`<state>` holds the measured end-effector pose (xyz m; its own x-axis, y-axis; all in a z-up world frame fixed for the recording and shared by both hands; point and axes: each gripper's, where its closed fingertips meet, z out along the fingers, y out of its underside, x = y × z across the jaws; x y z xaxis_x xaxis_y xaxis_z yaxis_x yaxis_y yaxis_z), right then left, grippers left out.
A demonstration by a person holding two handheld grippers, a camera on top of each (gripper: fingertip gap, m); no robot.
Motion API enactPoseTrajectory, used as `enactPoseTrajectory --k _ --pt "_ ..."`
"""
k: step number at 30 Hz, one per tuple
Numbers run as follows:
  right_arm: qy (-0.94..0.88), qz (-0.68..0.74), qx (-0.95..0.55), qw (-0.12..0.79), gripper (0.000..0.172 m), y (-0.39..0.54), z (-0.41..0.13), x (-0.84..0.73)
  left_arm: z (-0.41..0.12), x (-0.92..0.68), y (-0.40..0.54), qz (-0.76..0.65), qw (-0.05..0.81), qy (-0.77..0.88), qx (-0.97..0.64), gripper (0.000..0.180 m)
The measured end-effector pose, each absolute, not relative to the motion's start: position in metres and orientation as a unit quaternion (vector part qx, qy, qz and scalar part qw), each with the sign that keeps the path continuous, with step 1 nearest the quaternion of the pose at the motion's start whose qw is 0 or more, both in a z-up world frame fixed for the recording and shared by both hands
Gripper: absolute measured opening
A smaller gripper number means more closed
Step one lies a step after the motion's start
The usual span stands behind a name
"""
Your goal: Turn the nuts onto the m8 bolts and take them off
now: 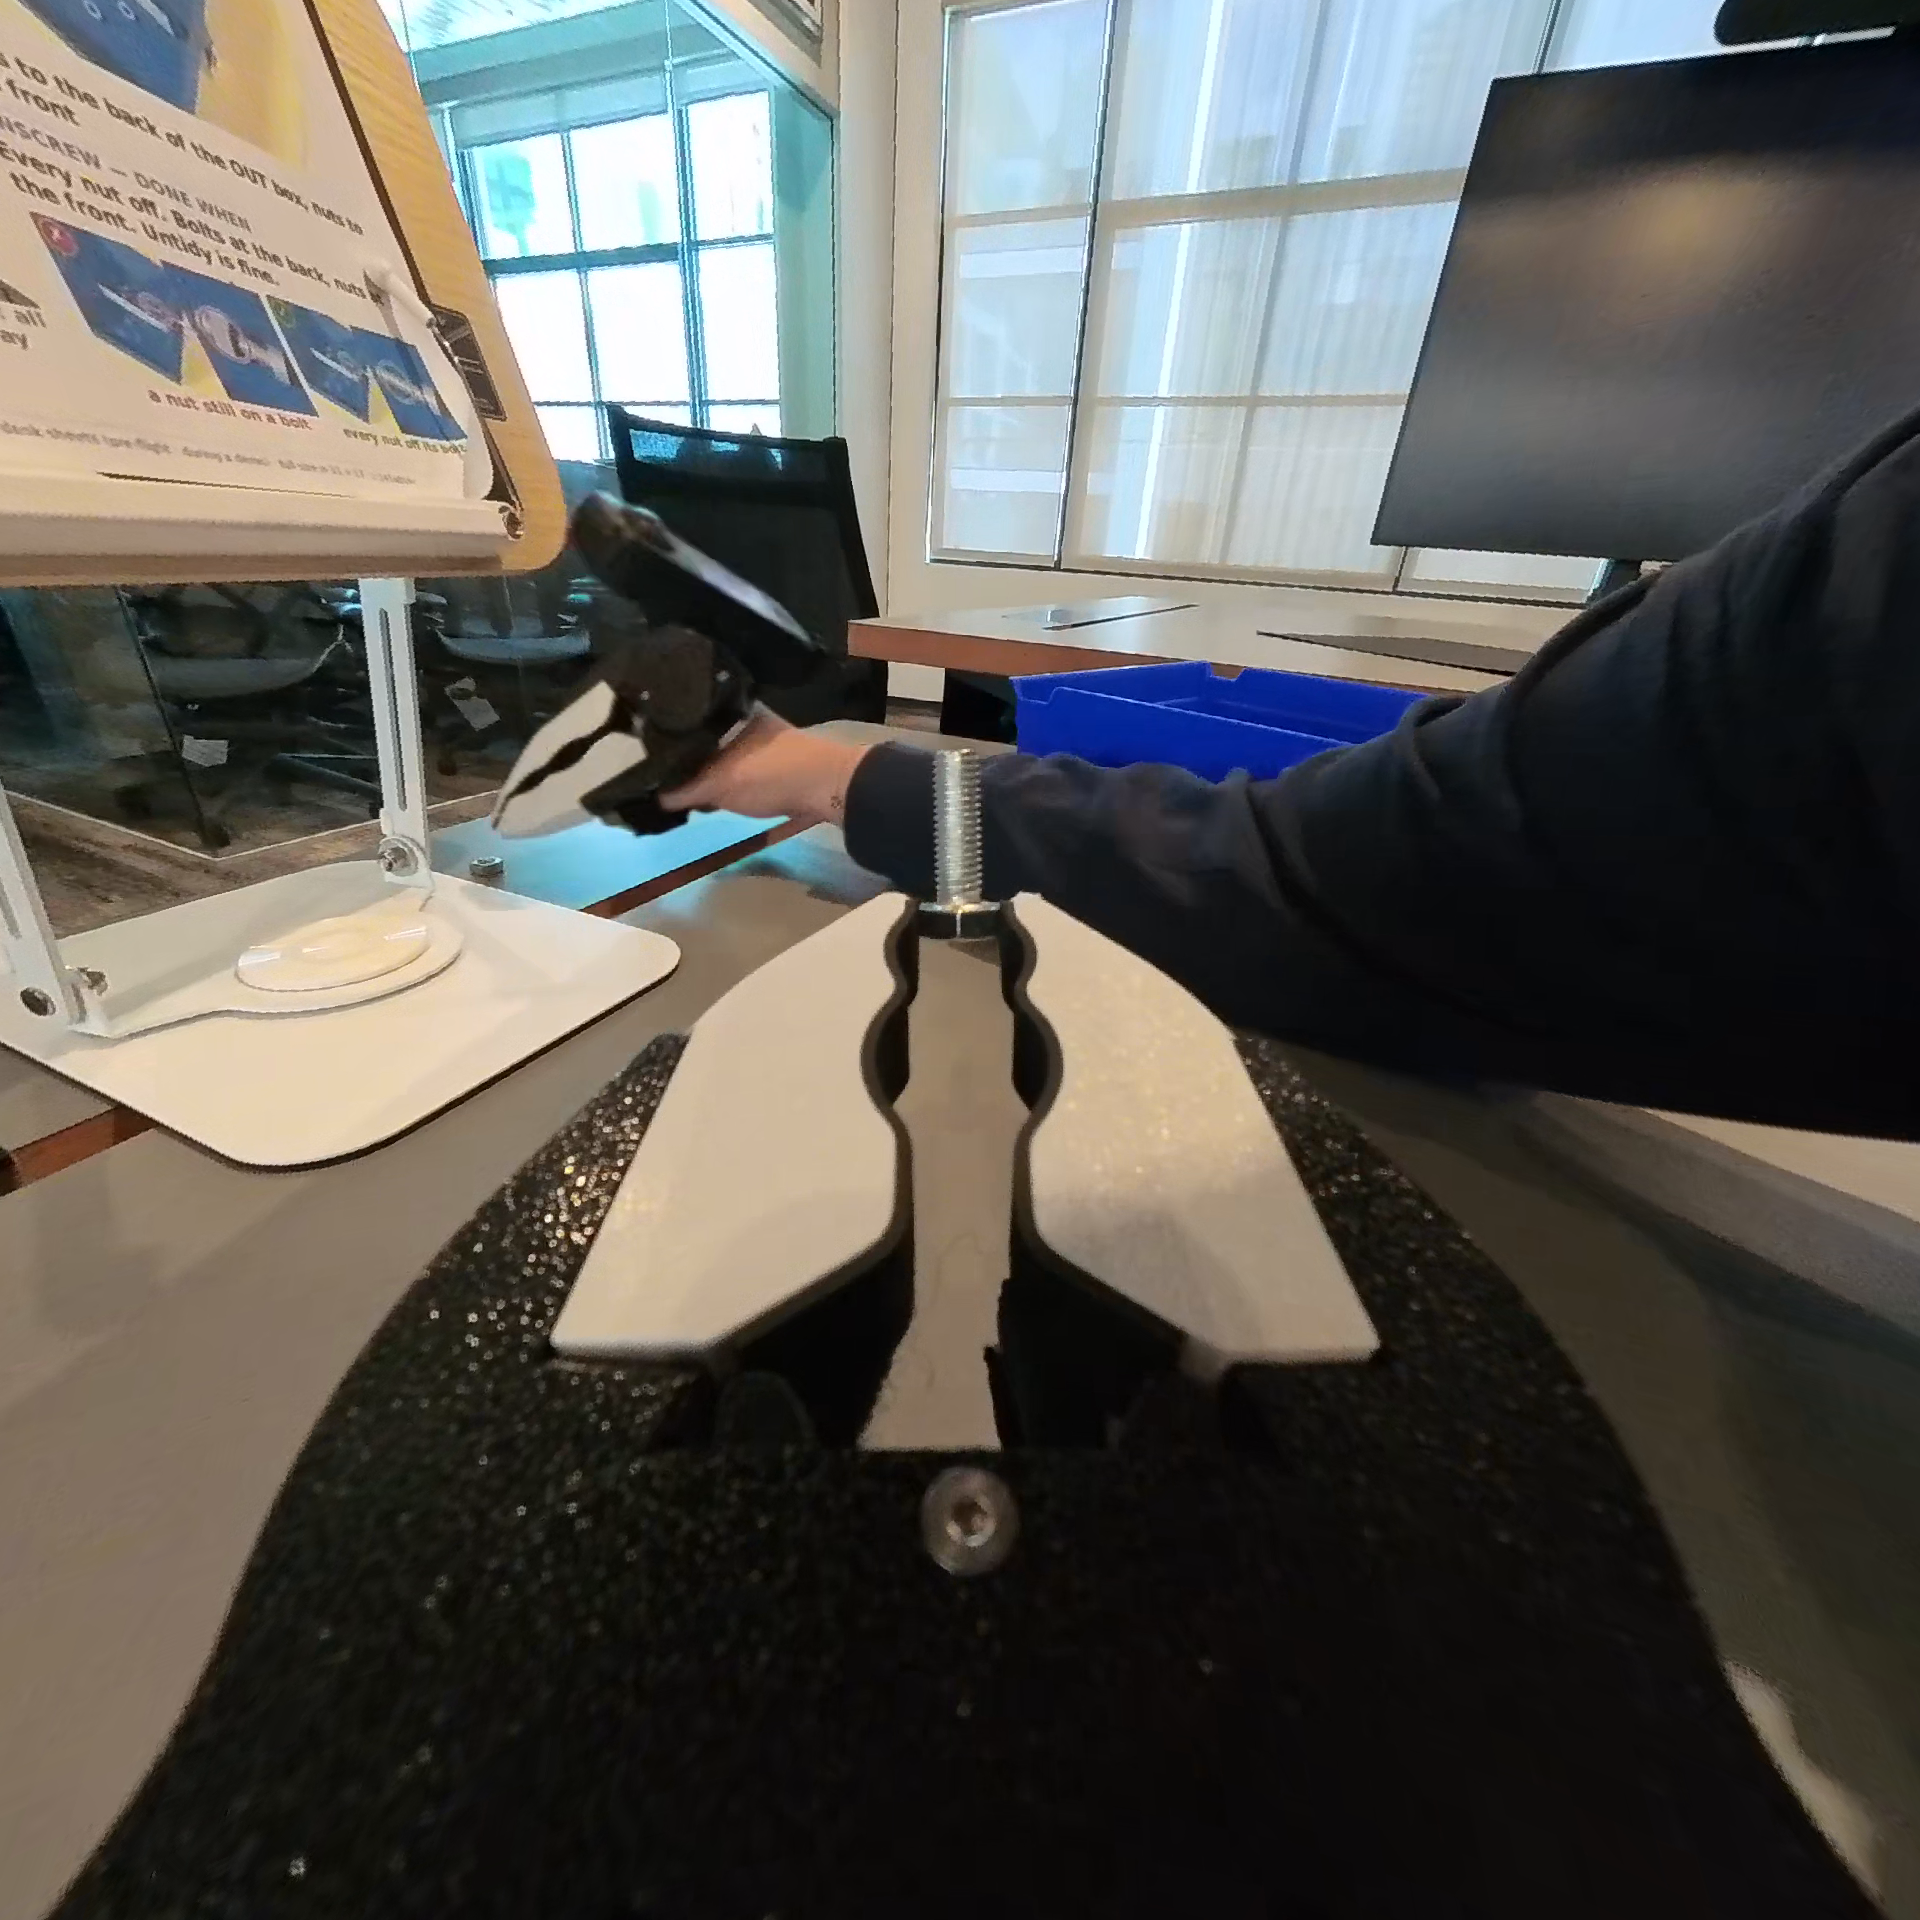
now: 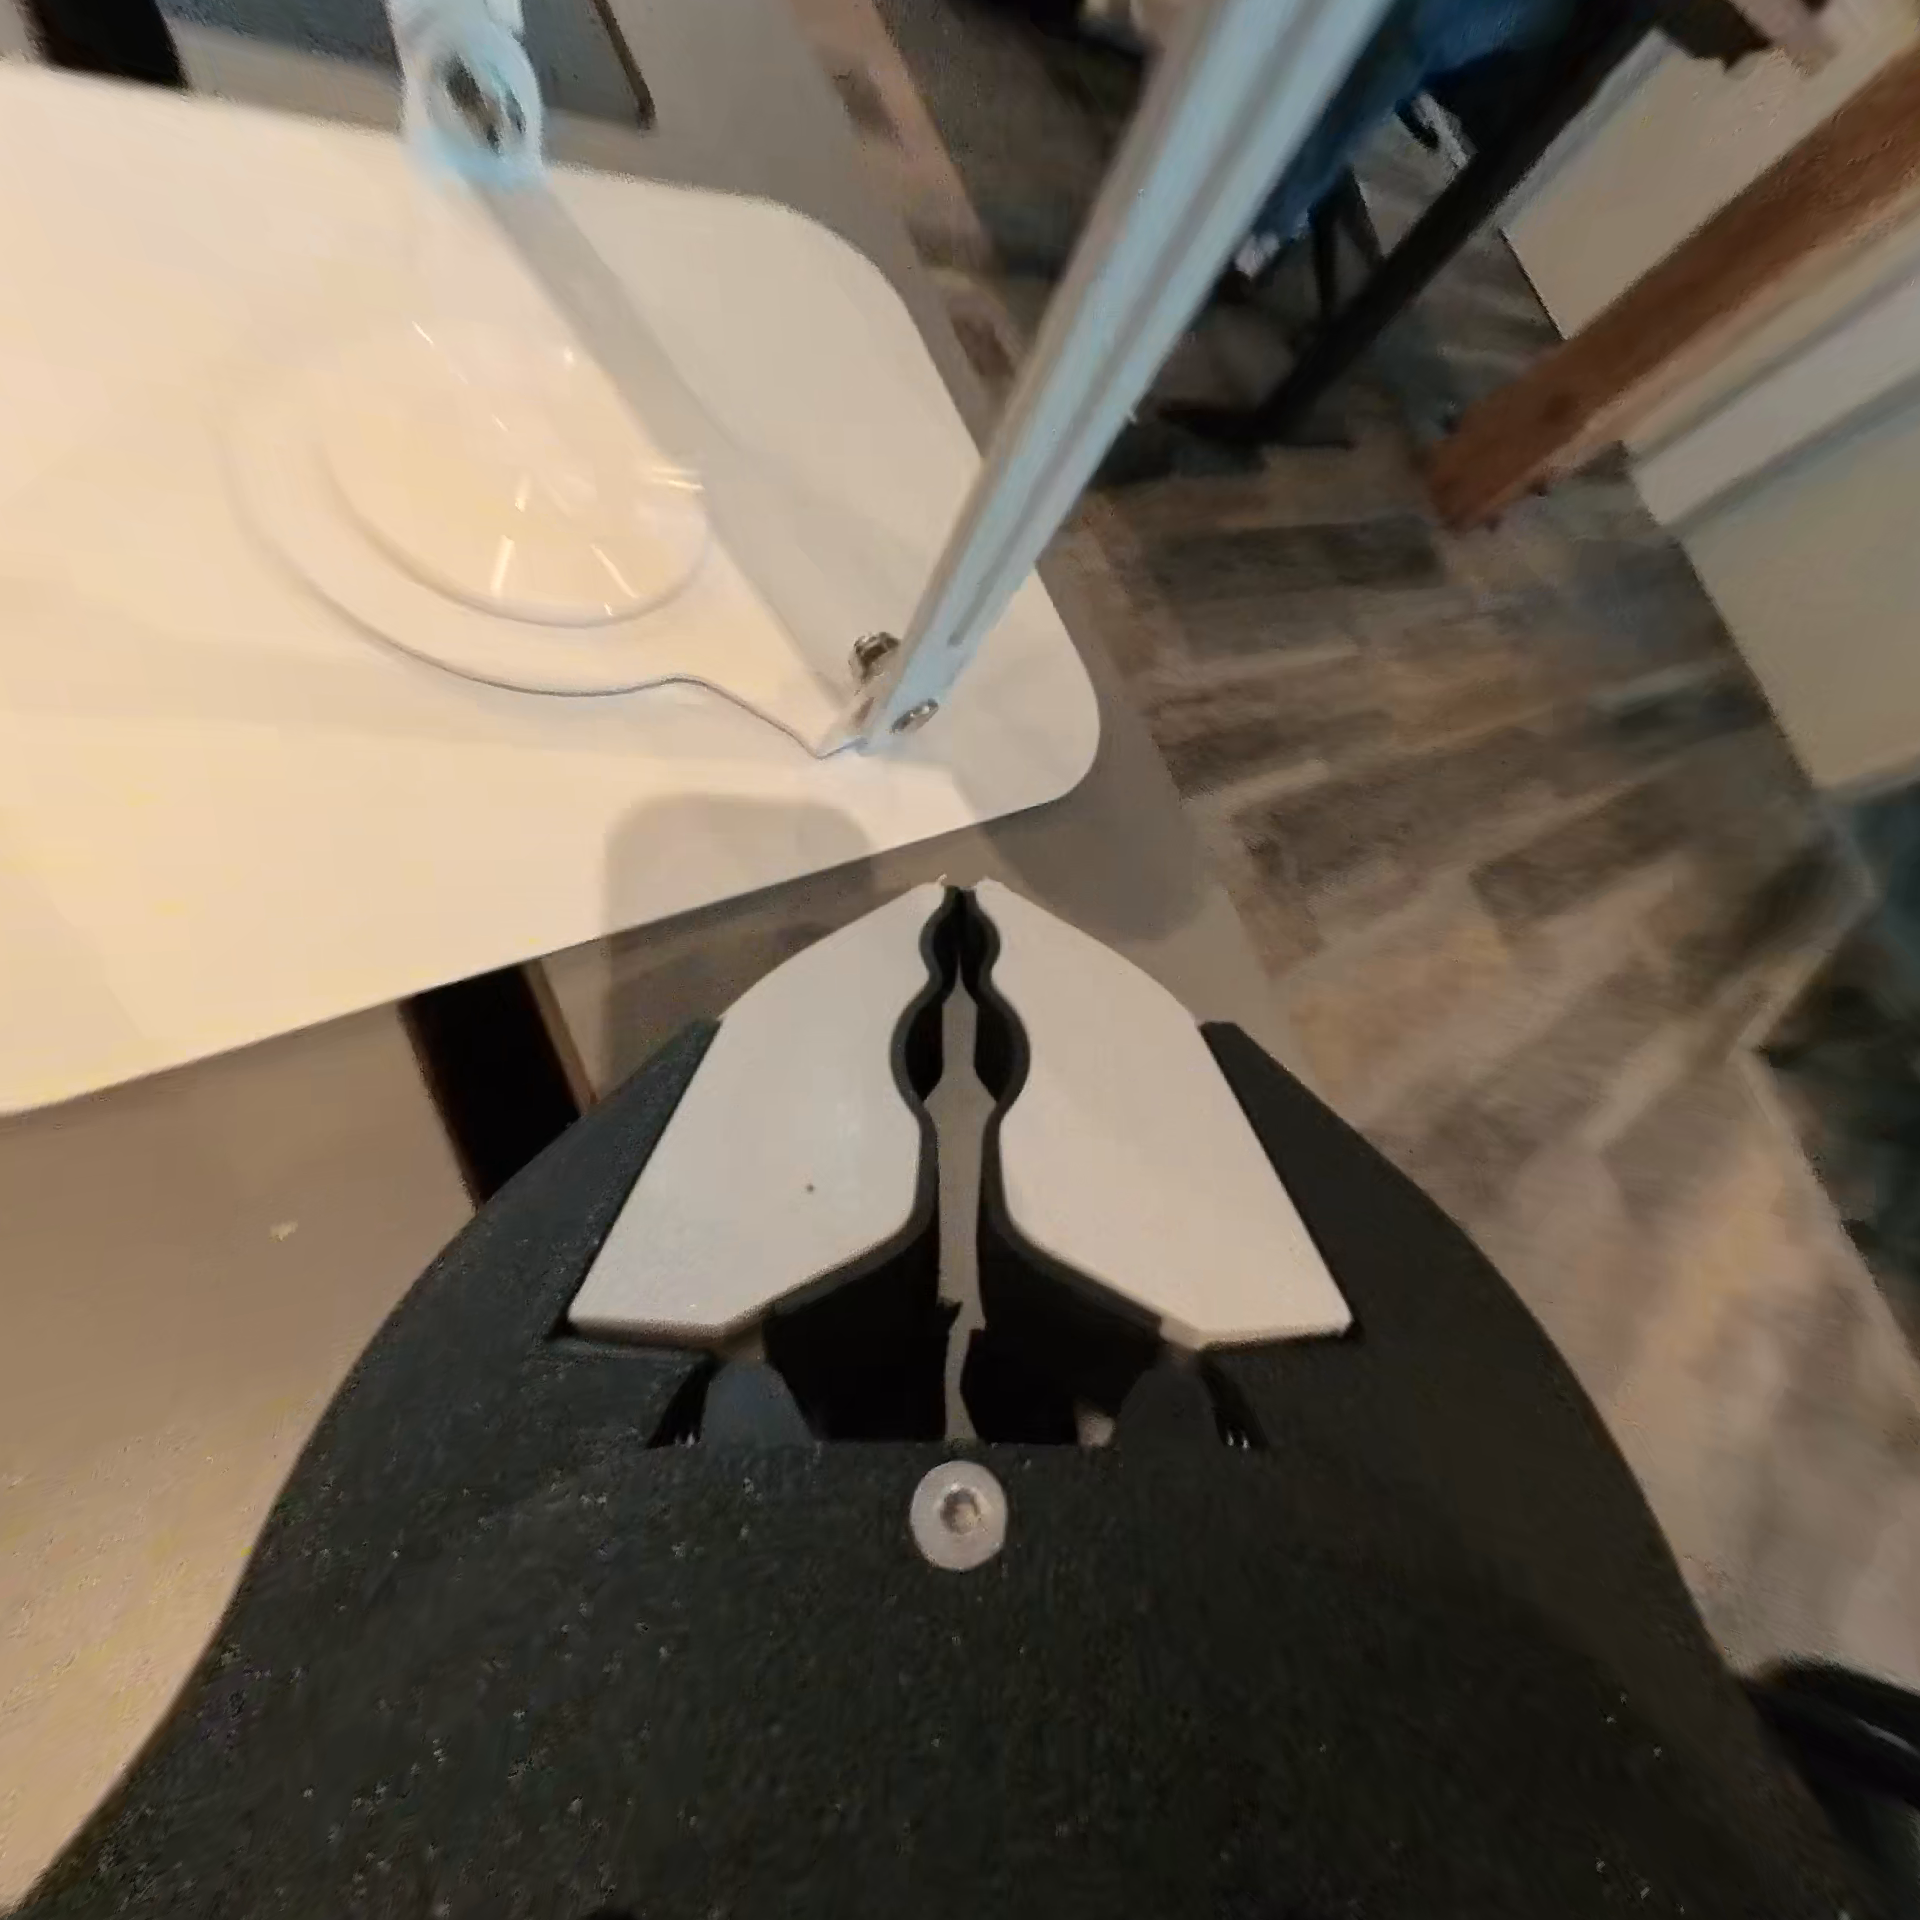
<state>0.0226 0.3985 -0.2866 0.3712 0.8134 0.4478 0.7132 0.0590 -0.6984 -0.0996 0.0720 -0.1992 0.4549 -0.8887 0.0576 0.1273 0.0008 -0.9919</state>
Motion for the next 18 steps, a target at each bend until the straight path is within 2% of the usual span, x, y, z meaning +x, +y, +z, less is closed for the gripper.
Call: enactPoseTrajectory --k 4,18 --pt "-0.566 -0.037 -0.688 0.453 0.000 0.411 -0.296 0.023 -0.199 -0.099 0.072 -0.405 0.626 0.330 -0.579 0.014" --pt "-0.539 -0.104 -0.744 0.381 0.000 0.413 -0.303 0.081 -0.200 -0.098 0.071 -0.404 0.625 0.334 -0.579 0.014"
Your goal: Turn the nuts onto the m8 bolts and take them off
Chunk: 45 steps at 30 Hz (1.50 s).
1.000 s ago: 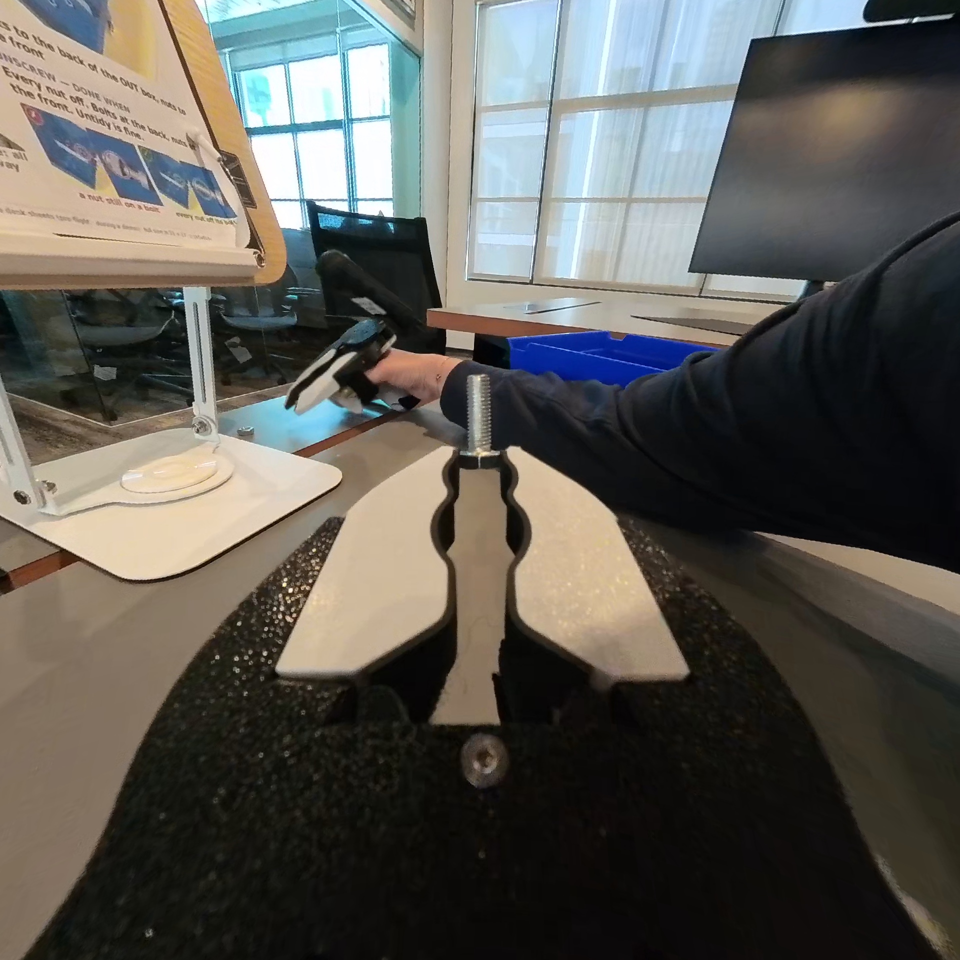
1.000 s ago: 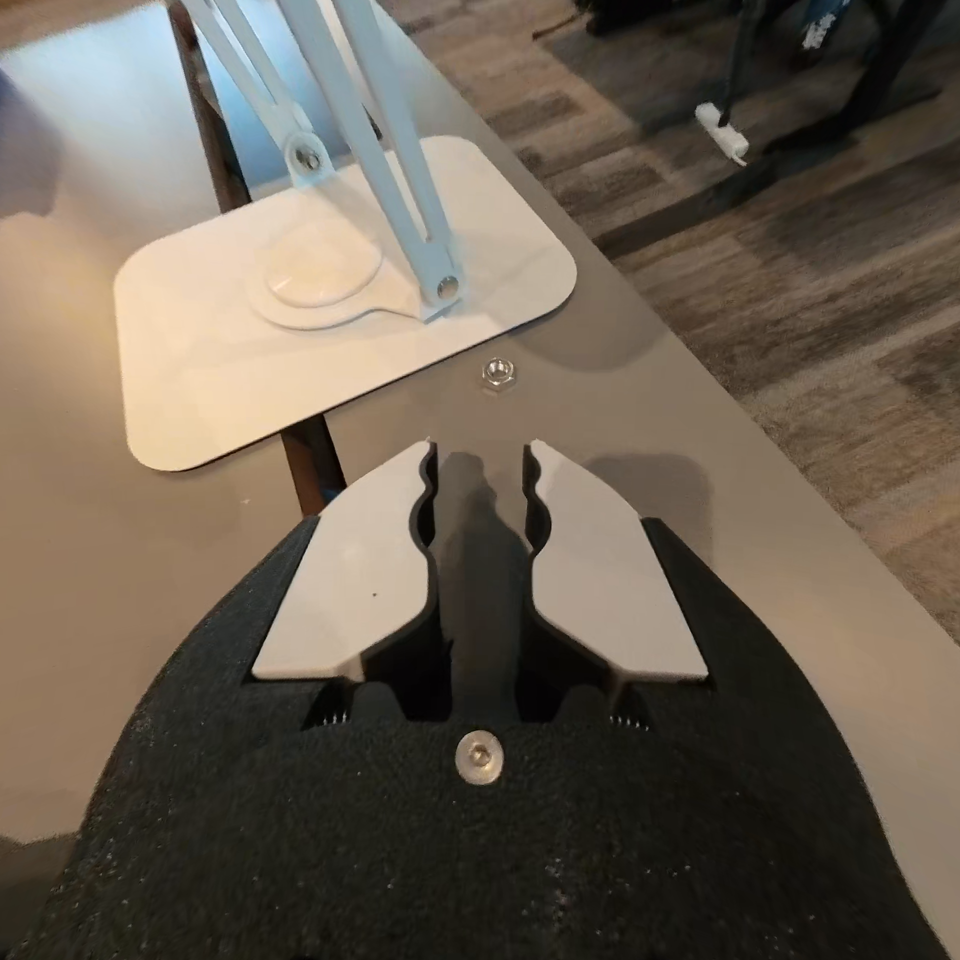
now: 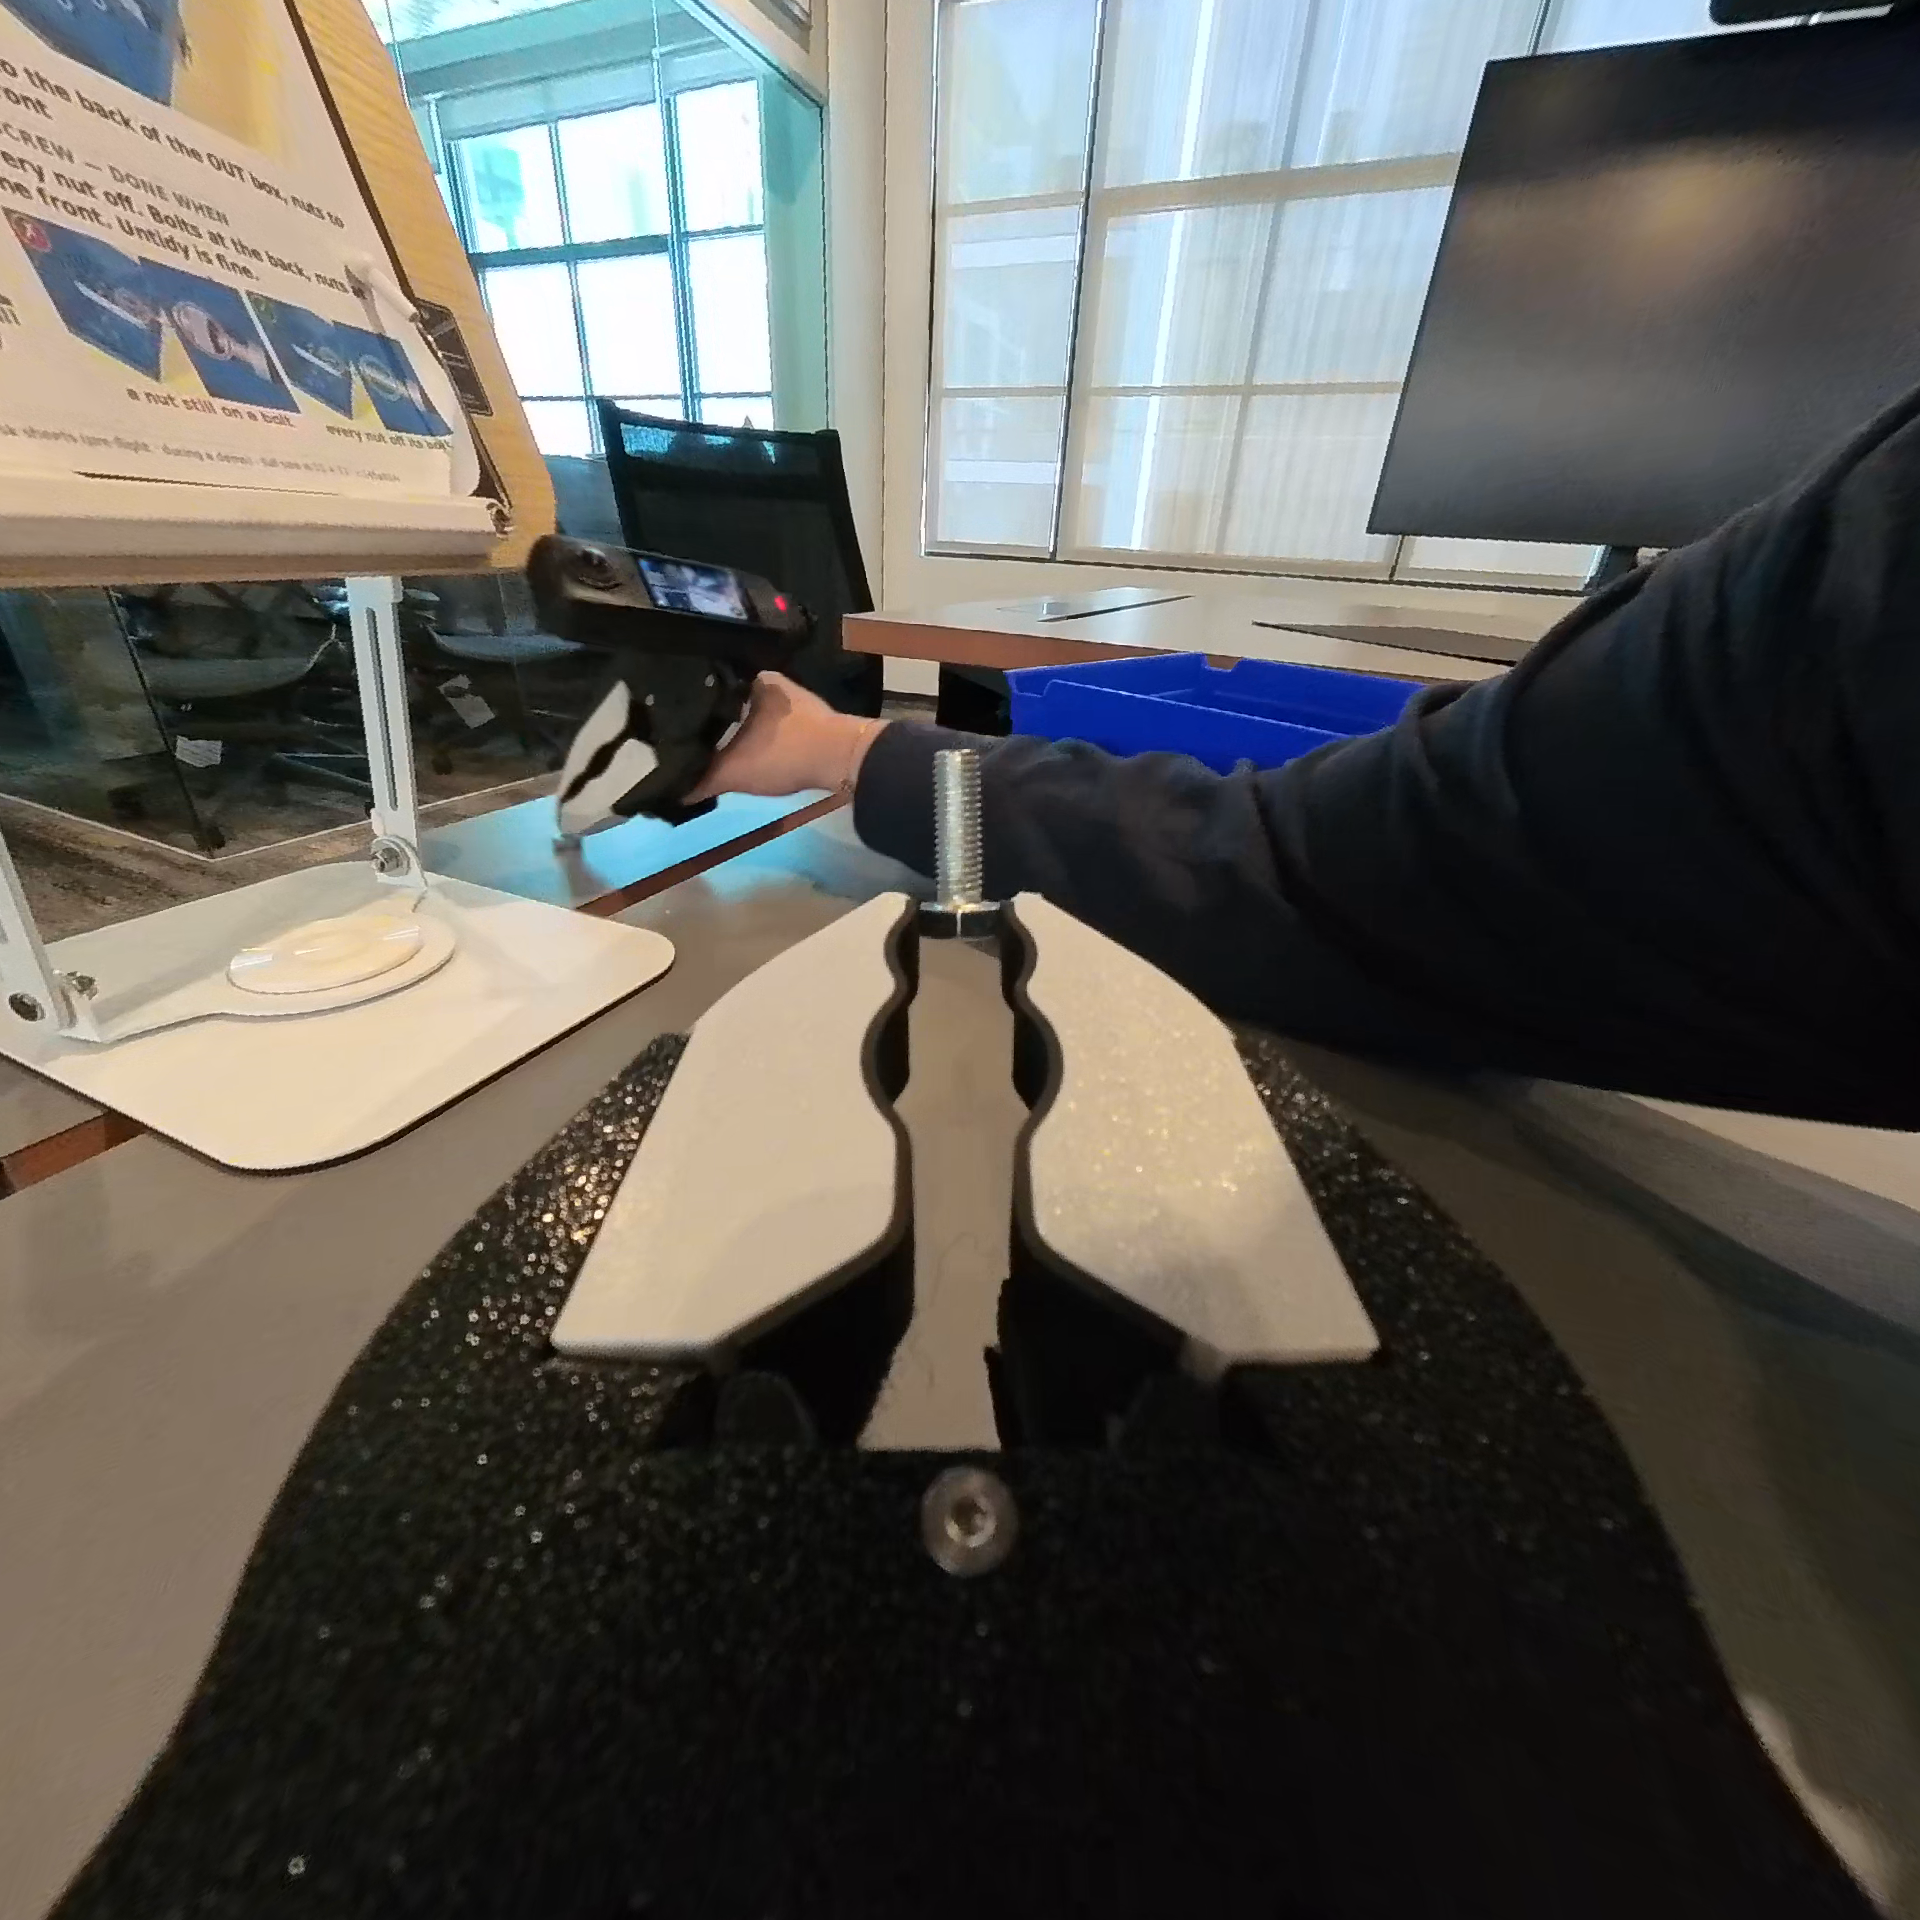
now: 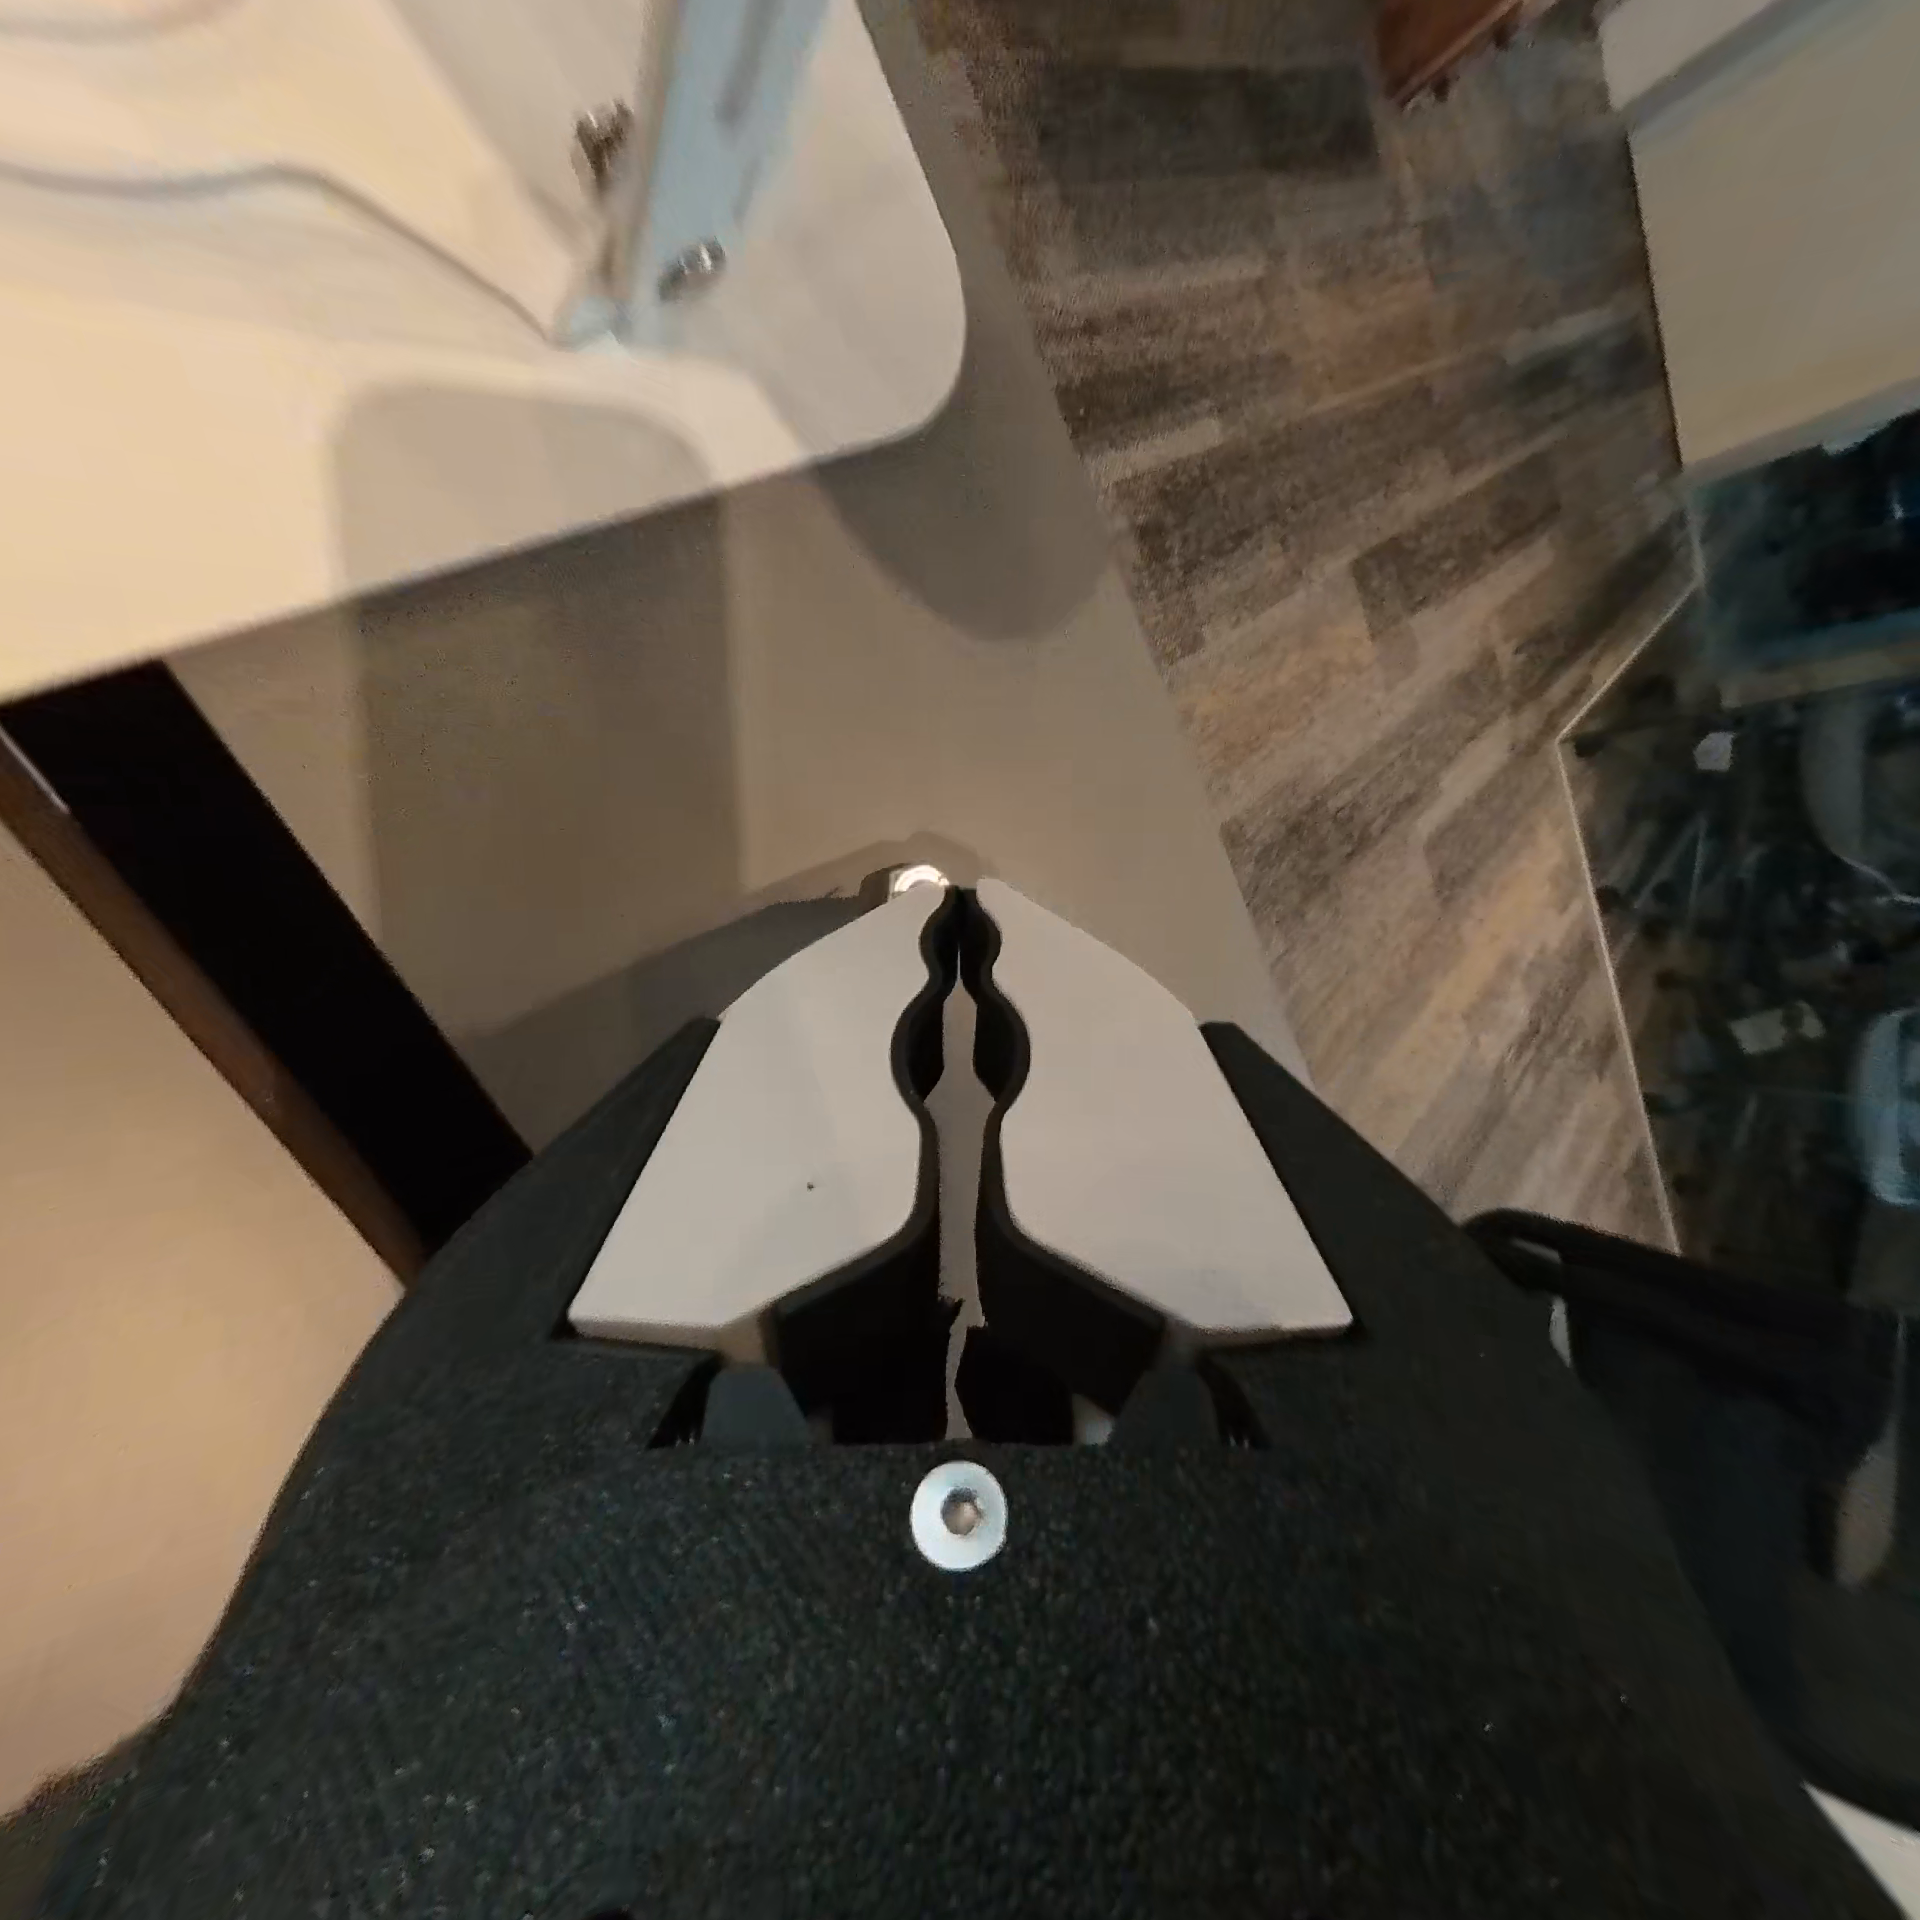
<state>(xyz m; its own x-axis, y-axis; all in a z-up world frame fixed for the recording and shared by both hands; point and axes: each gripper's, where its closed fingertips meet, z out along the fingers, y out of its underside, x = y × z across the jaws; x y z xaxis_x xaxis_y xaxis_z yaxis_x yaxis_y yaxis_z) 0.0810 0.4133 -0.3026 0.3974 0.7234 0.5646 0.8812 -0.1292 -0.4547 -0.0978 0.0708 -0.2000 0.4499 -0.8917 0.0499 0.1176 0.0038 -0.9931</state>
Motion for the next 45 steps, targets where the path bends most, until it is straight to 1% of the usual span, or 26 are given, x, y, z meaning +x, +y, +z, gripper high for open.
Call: enactPoseTrajectory --k 2,5,6,7,10,15,18,20,22,23,27,31,35,38,41,43,45 --pt "-0.525 -0.090 -0.755 0.381 0.000 0.410 -0.301 0.094 -0.200 -0.098 0.071 -0.405 0.624 0.334 -0.578 0.014" --pt "-0.494 0.011 -0.753 0.434 0.000 0.403 -0.291 0.095 -0.200 -0.098 0.071 -0.405 0.624 0.333 -0.579 0.014" --pt "-0.481 0.037 -0.761 0.434 0.004 0.401 -0.290 0.098 -0.200 -0.098 0.071 -0.405 0.624 0.334 -0.579 0.014" --pt "-0.468 0.062 -0.768 0.432 0.017 0.401 -0.290 0.100 -0.200 -0.098 0.071 -0.405 0.624 0.334 -0.579 0.014" --pt "-0.450 0.119 -0.779 0.420 0.022 0.398 -0.293 0.100 -0.200 -0.098 0.070 -0.405 0.624 0.334 -0.579 0.014" --pt "-0.448 0.130 -0.796 0.386 0.019 0.401 -0.306 0.096 -0.200 -0.097 0.070 -0.404 0.624 0.335 -0.579 0.014" --pt "-0.433 0.139 -0.810 0.370 0.027 0.404 -0.308 0.096 -0.200 -0.097 0.070 -0.404 0.624 0.335 -0.579 0.014" --pt "-0.430 0.145 -0.814 0.363 0.020 0.404 -0.309 0.096 -0.200 -0.097 0.070 -0.404 0.624 0.334 -0.579 0.014" --pt "-0.424 0.137 -0.815 0.371 0.014 0.405 -0.308 0.095 -0.200 -0.097 0.071 -0.406 0.622 0.332 -0.581 0.014" --pt "-0.422 0.124 -0.814 0.379 0.014 0.405 -0.308 0.096 -0.200 -0.097 0.072 -0.406 0.622 0.331 -0.582 0.014" --pt "-0.411 0.073 -0.776 0.472 0.014 0.394 -0.284 0.086 -0.200 -0.098 0.073 -0.402 0.624 0.329 -0.583 0.014" --pt "-0.373 0.039 -0.732 0.569 0.014 0.356 -0.253 0.063 -0.199 -0.103 0.077 -0.395 0.631 0.321 -0.585 0.014" --pt "-0.346 0.077 -0.692 0.629 0.014 0.290 -0.229 0.015 -0.202 -0.115 0.086 -0.358 0.636 0.336 -0.595 0.014" --pt "-0.337 0.109 -0.671 0.651 0.014 0.234 -0.222 -0.022 -0.215 -0.128 0.095 -0.323 0.613 0.380 -0.613 0.014" --pt "-0.346 0.129 -0.646 0.668 0.014 0.182 -0.215 -0.055 -0.226 -0.137 0.098 -0.330 0.577 0.404 -0.629 0.014" --pt "-0.351 0.177 -0.620 0.679 0.014 0.149 -0.208 -0.075 -0.226 -0.137 0.093 -0.359 0.562 0.416 -0.619 0.014" --pt "-0.374 0.246 -0.595 0.668 0.014 0.123 -0.205 -0.097 -0.227 -0.137 0.089 -0.366 0.552 0.429 -0.614 0.014"
